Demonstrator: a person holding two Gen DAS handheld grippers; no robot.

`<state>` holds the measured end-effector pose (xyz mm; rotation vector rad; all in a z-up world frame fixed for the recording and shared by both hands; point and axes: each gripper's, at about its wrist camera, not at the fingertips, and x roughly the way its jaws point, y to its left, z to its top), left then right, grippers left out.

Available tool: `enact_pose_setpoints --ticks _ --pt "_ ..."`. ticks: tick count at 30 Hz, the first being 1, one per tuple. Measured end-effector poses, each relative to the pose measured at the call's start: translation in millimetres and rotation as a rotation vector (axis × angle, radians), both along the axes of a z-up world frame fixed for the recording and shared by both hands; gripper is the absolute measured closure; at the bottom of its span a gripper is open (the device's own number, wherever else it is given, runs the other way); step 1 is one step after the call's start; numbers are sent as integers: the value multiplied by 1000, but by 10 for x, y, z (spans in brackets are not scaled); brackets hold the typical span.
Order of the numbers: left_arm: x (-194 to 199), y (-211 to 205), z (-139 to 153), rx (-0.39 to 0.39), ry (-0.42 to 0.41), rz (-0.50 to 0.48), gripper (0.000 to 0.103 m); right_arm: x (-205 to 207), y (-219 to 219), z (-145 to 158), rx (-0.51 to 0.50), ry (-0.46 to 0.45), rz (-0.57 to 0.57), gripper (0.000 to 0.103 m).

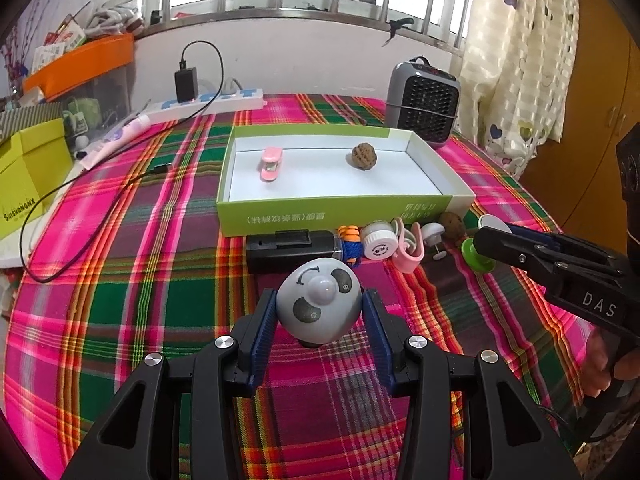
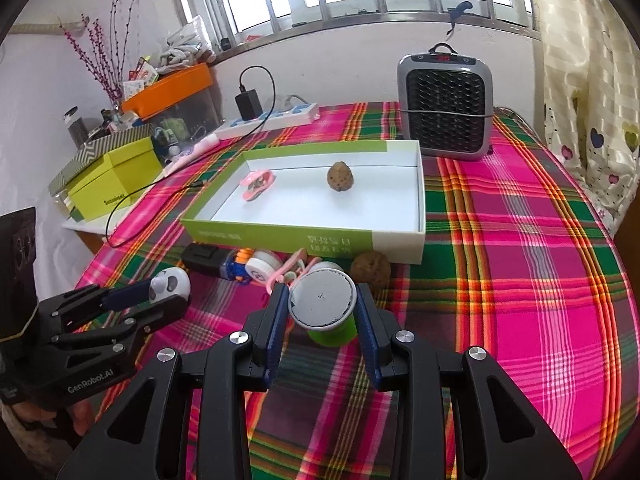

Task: Organize objects
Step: 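Lift the panda gadget and green cup and carry both into the box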

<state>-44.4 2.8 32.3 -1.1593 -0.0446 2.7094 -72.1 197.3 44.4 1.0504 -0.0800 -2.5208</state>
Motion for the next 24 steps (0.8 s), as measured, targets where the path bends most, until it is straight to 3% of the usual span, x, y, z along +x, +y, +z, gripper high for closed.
enact_pose_setpoints --ticks 24 --pt "-169 36 212 11 35 -10 62 -165 -26 210 -25 23 13 69"
